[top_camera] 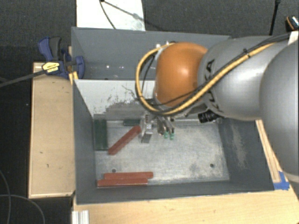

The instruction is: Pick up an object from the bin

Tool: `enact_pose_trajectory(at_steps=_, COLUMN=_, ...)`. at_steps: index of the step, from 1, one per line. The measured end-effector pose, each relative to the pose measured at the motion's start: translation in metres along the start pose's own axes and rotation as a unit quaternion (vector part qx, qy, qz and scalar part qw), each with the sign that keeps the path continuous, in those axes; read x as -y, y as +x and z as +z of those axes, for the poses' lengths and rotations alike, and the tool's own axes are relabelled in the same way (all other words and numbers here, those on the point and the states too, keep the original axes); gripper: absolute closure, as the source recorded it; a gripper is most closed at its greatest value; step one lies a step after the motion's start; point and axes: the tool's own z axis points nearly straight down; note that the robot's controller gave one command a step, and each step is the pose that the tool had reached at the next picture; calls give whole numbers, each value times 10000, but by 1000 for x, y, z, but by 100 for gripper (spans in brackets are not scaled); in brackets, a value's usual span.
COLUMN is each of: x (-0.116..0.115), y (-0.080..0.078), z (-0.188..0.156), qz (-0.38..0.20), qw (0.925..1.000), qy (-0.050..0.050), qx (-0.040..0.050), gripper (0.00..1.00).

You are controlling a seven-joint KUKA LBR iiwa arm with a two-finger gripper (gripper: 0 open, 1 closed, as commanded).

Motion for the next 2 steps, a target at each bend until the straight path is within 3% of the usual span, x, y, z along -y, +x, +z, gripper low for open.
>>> enact_pose_trajectory(at_steps=1, x=0, y=2, z=5, qz=-15, qw=10000, qy=13, qx=-38, gripper=0)
enact_pose_trajectory(at_steps=2, x=-47, y=-20, z=114, qz=-147, qw=9999, qy=15, qx=-61, gripper=0)
